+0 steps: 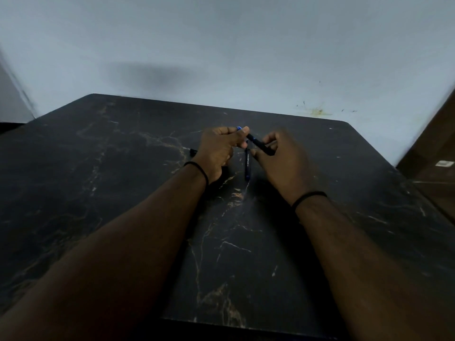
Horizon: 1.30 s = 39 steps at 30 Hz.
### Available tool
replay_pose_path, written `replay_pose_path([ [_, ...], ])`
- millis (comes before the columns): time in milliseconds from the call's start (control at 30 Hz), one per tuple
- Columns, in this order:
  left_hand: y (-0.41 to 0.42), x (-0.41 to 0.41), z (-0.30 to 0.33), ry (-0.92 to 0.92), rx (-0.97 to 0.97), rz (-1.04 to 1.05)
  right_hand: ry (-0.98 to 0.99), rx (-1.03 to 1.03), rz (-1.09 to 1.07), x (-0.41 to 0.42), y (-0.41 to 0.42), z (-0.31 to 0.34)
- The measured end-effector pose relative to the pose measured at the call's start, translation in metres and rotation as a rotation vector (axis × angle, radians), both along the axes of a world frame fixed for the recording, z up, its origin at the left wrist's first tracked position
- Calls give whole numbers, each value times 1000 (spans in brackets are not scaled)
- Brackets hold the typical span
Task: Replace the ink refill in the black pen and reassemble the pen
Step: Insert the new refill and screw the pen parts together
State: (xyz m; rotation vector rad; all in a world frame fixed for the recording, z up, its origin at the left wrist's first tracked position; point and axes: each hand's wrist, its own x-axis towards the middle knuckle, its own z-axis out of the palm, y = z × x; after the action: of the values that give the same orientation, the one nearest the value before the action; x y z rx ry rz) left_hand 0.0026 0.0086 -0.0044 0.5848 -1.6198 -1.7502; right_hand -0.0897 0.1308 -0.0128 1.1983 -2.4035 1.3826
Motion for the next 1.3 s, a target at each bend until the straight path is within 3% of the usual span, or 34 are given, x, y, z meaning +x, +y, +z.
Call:
replay_pose_path([
  [300,-1,1,-1,2,-8,-3,100,93,-14,-1,-2,-1],
  [500,-1,-1,-1,2,0,-3,19,-14,-20,-2,-1,-4],
  [767,-2,-3,-3,16,-3,3,115,97,4,-7,-4,-6],
  [933,-2,-3,-2,9,-2,3,13,2,-25,-8,-5,-10],
  [1167,-2,-1,-2,2,-6,8,125,112,-16,-4,-4,-5],
  [1300,0,-2,-2,10,-9,3,5,20,12,-2,-3,-4],
])
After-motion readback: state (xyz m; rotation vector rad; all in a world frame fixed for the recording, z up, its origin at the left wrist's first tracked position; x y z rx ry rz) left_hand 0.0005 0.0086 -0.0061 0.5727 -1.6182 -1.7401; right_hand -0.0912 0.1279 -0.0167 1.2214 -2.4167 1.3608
